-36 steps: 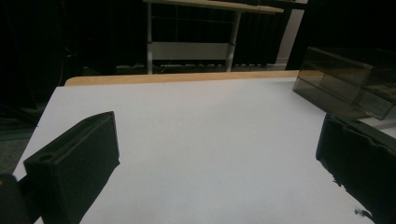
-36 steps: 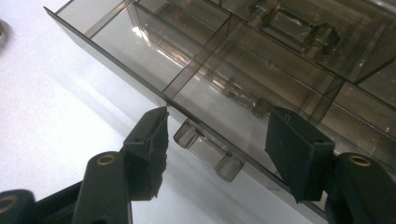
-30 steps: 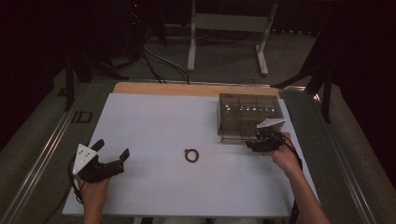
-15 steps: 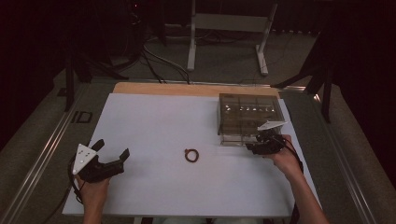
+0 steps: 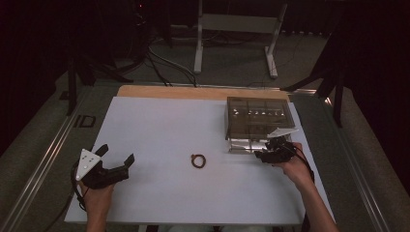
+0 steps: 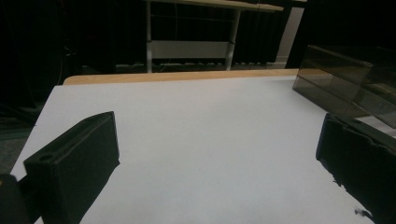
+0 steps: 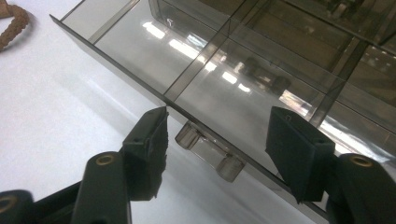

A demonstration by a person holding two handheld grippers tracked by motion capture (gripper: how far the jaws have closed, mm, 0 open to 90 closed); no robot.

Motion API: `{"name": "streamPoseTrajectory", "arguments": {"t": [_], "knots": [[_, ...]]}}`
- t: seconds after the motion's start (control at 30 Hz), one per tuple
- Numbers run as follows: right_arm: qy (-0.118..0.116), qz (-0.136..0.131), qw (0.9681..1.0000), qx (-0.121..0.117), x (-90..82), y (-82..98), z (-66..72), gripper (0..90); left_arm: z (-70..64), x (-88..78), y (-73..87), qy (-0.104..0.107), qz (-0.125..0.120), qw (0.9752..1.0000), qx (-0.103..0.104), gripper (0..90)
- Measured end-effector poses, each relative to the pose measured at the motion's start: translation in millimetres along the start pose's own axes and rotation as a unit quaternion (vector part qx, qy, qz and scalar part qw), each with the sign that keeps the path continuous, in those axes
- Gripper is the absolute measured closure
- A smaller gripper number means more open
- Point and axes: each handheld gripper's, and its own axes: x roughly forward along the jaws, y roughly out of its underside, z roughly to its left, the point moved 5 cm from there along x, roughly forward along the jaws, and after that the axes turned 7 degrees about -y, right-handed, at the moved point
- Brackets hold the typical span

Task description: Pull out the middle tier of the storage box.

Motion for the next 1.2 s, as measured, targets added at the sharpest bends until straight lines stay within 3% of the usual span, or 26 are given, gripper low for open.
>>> {"name": "streamPoseTrajectory", "arguments": {"t": [0.3, 0.83, 0.97, 1.2], "knots": [[0.001, -0.003, 1.0, 0.003, -0.1, 3.2, 3.2, 34.8, 0.4, -0.2, 0.0, 0.0, 0.0, 1.0, 0.0, 0.8], [-0.001, -0.012, 0.9999, -0.006, 1.2, 3.2, 10.7, 39.9, -0.4, 0.7, 0.3, 0.0, 0.001, 1.0, -0.001, 0.9], [-0.004, -0.024, 0.9997, 0.0, 0.5, 2.8, 10.0, 34.8, 0.1, 0.6, 0.3, 0.0, 0.001, 1.0, -0.002, 0.8], [-0.012, -0.07, 0.9971, 0.026, -6.1, 0.1, 8.3, 19.1, -0.2, 0.7, 0.5, -0.001, 0.002, 1.0, 0.0, 0.9]]}}
